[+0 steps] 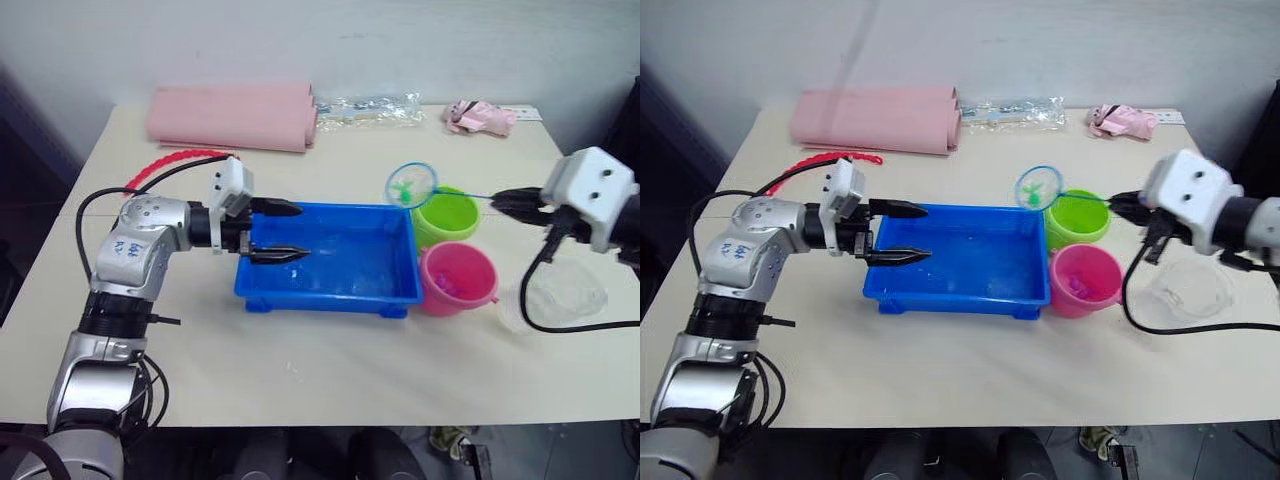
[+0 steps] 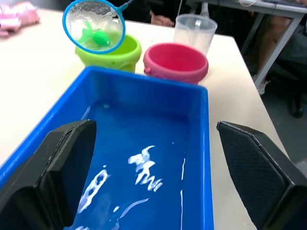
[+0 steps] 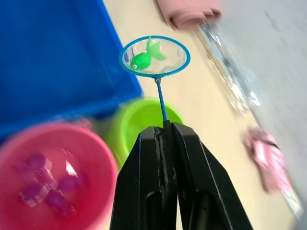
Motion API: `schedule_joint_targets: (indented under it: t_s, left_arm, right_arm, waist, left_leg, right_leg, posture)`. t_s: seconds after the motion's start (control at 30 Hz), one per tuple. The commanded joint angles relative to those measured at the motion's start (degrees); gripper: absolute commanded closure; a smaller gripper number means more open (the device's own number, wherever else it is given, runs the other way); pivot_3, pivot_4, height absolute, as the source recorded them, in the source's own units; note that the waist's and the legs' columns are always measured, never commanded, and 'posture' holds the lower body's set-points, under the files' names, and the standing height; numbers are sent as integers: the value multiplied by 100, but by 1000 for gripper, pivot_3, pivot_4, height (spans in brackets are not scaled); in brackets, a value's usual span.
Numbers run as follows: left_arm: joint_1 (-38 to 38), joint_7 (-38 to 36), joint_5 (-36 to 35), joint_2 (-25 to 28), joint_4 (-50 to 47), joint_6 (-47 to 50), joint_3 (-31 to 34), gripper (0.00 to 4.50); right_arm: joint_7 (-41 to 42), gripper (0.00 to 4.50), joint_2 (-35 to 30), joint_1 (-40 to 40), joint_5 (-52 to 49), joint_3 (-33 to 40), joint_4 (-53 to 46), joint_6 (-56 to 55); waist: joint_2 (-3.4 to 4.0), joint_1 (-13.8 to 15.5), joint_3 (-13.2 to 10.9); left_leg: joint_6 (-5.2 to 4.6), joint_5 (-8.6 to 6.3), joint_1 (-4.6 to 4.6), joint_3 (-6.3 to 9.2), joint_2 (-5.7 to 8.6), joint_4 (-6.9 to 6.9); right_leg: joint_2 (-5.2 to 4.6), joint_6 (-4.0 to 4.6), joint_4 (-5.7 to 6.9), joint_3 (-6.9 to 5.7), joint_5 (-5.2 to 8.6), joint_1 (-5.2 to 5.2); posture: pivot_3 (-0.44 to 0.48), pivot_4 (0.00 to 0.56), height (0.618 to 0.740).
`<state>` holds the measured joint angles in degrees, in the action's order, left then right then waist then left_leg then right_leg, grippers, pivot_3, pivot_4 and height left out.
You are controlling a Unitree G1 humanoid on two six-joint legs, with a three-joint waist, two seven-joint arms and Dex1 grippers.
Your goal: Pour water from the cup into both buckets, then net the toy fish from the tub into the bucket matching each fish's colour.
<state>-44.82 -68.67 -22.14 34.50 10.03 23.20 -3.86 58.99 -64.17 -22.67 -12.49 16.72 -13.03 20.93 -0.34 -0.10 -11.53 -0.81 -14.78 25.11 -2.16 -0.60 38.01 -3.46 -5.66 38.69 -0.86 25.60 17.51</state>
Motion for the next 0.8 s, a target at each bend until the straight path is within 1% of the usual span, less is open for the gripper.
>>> schedule_joint_targets:
  t_s: [0.03,0.07,0.13,0.2,0.27,0.3,0.33,0.4,0.47,0.57,0.63,0.73,0.8]
  left_arm:
    - [-172,-98,18,-57,8,-155,-7,100]
    - [-186,-104,16,-72,13,-165,-9,100]
    - [-207,-125,10,-92,16,-187,-8,100]
    - [-226,-143,11,-100,60,-219,-3,100]
    - [-246,-158,26,-108,135,-268,-8,100]
    - [-256,-159,32,-116,166,-290,-11,100]
    - [-261,-160,33,-120,181,-305,-12,100]
    - [-287,-166,31,-126,204,-312,-11,100]
    - [-328,-176,40,-134,240,-317,-10,100]
    - [-444,-199,93,-166,392,-388,-21,100]
    - [-490,-212,124,-175,465,-430,-19,100]
    - [-471,-254,82,-145,379,-351,14,100]
    - [-374,-302,-12,-63,175,-171,49,100]
  right_arm:
    - [-95,4500,-320,228,535,195,138,-971]
    - [-137,4500,-389,308,721,171,210,-1285]
    - [-372,4500,-592,495,1334,78,479,-2348]
    - [-894,4500,-896,586,2196,-107,916,-3715]
    - [-1733,4500,-1240,503,3194,-328,1379,-4944]
    - [-2300,4500,-1478,408,3854,-474,1532,-5644]
    - [-2696,4500,-1612,321,4262,-584,1672,-6137]
    - [-3076,4500,-1719,225,4673,-775,1857,-6517]
    - [-3193,4500,-1776,110,4802,-945,2050,-6682]
    - [-3251,4500,-1808,-373,4716,-1185,2443,-6878]
    - [-3057,4500,-1704,-620,4243,-1263,2660,-6799]
    - [-2173,4500,-1386,-537,2588,-1176,2695,-5947]
    - [-1393,4500,-1158,-203,1202,-991,2327,-4926]
  waist:
    - [0,-1,0]
    - [0,-2,0]
    - [0,-6,0]
    - [0,-12,0]
    - [1,-22,0]
    - [1,-28,0]
    - [2,-36,0]
    - [2,-53,0]
    - [2,-60,0]
    - [2,-73,0]
    - [3,-103,-1]
    - [2,-136,-1]
    - [1,-138,-1]
  left_leg:
    - [0,0,-1,0,0,0]
    - [0,0,0,1,-2,1]
    - [0,0,0,0,-1,1]
    - [-1,0,0,-2,-1,1]
    - [-1,-1,-1,-5,0,1]
    - [-1,-1,-2,-4,-1,0]
    - [-1,-1,-3,-4,-1,1]
    - [-1,0,-3,-5,-4,1]
    - [0,0,-2,-4,-4,0]
    - [0,0,-2,-6,-3,2]
    - [0,0,-2,-7,-3,3]
    - [0,0,-3,-3,-6,1]
    - [0,0,-2,-2,-8,0]
  right_leg:
    - [0,0,1,0,0,0]
    - [2,0,1,-2,0,0]
    - [2,0,2,-1,0,0]
    - [1,0,0,0,0,1]
    - [0,0,2,3,0,3]
    - [1,0,3,3,0,4]
    - [0,0,5,4,0,5]
    - [2,0,8,5,0,8]
    - [2,0,9,2,0,8]
    - [1,0,8,3,0,7]
    - [1,0,10,3,0,8]
    - [3,0,7,-3,0,1]
    - [6,0,5,-8,0,-2]
  posture:
    - [0,150,740]
    - [0,150,740]
    - [0,150,740]
    - [0,150,740]
    - [0,150,740]
    - [0,150,740]
    - [0,150,740]
    - [0,150,740]
    - [0,150,740]
    - [0,150,740]
    - [0,150,740]
    - [0,150,740]
    - [0,150,740]
